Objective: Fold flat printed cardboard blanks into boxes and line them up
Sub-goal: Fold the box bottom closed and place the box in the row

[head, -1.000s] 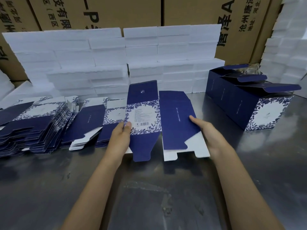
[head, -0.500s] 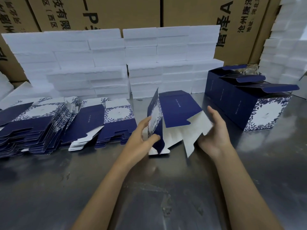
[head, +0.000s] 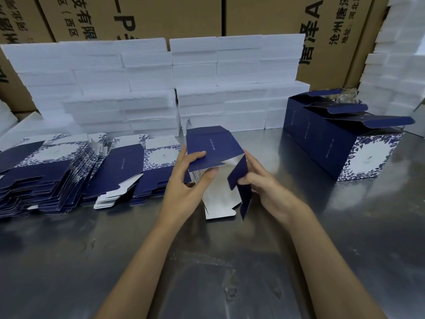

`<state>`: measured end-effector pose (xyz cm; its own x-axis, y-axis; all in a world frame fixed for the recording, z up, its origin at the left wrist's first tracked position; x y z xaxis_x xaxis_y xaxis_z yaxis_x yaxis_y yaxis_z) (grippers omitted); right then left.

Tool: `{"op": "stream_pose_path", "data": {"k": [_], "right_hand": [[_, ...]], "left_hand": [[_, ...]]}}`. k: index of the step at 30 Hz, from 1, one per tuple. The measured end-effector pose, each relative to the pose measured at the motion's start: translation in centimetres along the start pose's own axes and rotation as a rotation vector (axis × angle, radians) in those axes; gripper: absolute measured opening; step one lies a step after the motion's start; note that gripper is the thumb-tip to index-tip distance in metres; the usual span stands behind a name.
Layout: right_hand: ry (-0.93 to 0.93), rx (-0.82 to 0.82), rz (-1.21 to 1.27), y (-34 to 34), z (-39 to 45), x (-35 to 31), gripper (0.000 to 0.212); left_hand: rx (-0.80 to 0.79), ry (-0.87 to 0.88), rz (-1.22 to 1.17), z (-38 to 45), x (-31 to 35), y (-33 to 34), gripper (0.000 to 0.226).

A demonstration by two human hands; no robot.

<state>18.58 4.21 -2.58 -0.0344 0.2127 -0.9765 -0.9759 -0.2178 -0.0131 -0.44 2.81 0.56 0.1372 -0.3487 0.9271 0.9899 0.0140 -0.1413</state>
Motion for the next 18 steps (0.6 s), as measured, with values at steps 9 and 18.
{"op": "stream_pose_path", "data": {"k": [9, 18], "right_hand": [[-0.048, 0.314, -0.299, -0.3, 0.3, 0.8, 0.056], [0.075, 0.297, -0.418, -2.2, 0.2, 1.4, 0.057]], "left_hand": [[-0.043, 0.027, 0.049, 0.0, 0.1, 0.6, 0.051], [0.007, 0.08, 0.072, 0.6, -0.3, 1.4, 0.038]]}}
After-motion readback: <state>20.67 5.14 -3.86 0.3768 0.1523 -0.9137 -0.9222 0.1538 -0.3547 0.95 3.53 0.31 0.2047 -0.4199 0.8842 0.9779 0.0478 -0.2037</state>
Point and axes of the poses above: each hand's wrist, its own z-axis towards the middle knuckle, its own y-axis out of the palm, x = y × z, the point moved 6 cm from there along z, towards the middle knuckle, and after that the axes turned 6 degrees about -y, right-handed, at the moved point
